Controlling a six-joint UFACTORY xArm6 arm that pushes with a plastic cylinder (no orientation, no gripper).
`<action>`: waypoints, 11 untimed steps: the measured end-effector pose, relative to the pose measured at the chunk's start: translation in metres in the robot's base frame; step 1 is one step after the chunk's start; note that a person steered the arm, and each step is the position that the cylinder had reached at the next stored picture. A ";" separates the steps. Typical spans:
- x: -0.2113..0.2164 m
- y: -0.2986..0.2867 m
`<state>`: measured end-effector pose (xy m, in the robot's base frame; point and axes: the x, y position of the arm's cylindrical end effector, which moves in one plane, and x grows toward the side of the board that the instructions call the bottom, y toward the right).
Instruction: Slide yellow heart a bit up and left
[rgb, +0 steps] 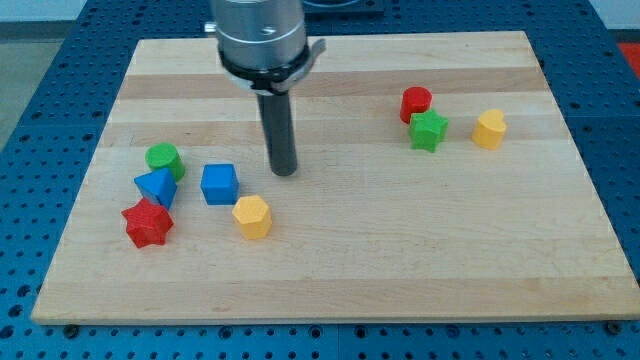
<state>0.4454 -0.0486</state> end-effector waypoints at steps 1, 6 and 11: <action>0.000 0.044; -0.005 0.274; -0.031 0.214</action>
